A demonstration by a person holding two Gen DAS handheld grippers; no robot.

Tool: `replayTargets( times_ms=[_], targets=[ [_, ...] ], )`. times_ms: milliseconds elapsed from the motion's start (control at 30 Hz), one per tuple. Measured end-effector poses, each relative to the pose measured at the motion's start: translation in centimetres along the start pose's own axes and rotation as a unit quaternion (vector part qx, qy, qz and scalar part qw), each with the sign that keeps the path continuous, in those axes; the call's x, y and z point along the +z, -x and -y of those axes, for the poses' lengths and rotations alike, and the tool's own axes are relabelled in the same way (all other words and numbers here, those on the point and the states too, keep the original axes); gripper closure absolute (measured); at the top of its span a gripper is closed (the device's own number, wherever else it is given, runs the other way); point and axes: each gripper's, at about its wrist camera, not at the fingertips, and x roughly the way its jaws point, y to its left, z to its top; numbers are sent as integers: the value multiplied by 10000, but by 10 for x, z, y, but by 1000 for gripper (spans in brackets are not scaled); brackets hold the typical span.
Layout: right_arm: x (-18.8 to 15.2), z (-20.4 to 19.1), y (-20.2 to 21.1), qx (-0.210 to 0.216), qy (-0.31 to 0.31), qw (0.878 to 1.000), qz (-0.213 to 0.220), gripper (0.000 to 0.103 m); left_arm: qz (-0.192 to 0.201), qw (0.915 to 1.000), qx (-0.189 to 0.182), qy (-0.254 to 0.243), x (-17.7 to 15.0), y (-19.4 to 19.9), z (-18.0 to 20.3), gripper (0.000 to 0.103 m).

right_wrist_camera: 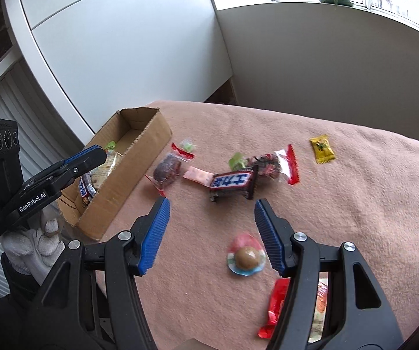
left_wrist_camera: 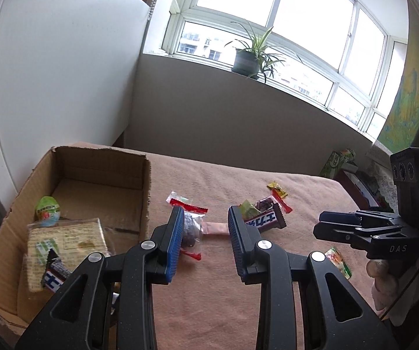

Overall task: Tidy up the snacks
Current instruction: 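Move both tools back over the remaining snacks, then lower the left tool to a Snickers bar while the right tool approaches the red-green snack bag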

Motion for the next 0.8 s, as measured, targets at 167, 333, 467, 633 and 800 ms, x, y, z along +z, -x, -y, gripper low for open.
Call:
replayTargets(
  times_ms=[167,333,467,633,800],
  targets=[
    [-16,41,4,42,-396,9991,-176,40,-275,9993,-266,-24,2,-26,22,74],
    [-33,69,9,-25,-589,9979,-263,40,-580,9969,-511,-115,2,-54,41,74],
    [-45,88,12,-61,-727,9968,-328,40,-821,9944,-661,40,5,-77,43,74],
    [-53,108,12,-28,-902,9951,-405,40,-994,9925,-692,177,9,-100,45,74],
    [-48,118,8,144,-1049,9934,-441,40,-1262,9886,-817,86,12,-121,53,74]
  ],
)
